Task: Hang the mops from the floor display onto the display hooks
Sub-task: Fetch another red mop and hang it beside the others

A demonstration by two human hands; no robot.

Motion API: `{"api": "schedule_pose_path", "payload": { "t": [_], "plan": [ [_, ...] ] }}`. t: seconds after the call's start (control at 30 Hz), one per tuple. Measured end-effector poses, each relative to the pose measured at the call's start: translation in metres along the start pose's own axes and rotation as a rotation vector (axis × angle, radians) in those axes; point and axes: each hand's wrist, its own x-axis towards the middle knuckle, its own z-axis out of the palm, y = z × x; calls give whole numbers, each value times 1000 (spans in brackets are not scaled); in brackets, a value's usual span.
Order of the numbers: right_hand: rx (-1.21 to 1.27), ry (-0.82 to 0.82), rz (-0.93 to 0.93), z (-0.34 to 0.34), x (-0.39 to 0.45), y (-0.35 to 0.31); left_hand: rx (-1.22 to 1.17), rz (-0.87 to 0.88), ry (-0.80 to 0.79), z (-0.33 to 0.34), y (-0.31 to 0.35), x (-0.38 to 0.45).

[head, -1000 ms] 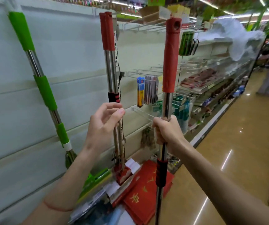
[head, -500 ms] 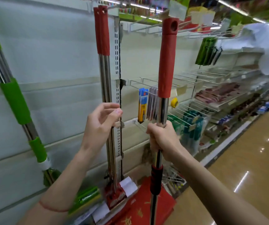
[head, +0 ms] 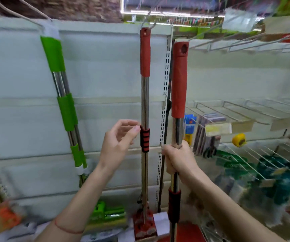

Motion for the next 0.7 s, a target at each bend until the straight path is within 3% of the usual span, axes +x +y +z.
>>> {"api": "schedule_pose_path", "payload": {
  "t": [0.13,0.7],
  "plan": [
    [-2,-72,-3,6,8,-11,38,16,54,-12,6,-1],
    [-23,-63,-70,29,30,-69,41,77,94,-50,18,-9]
  ]
}}
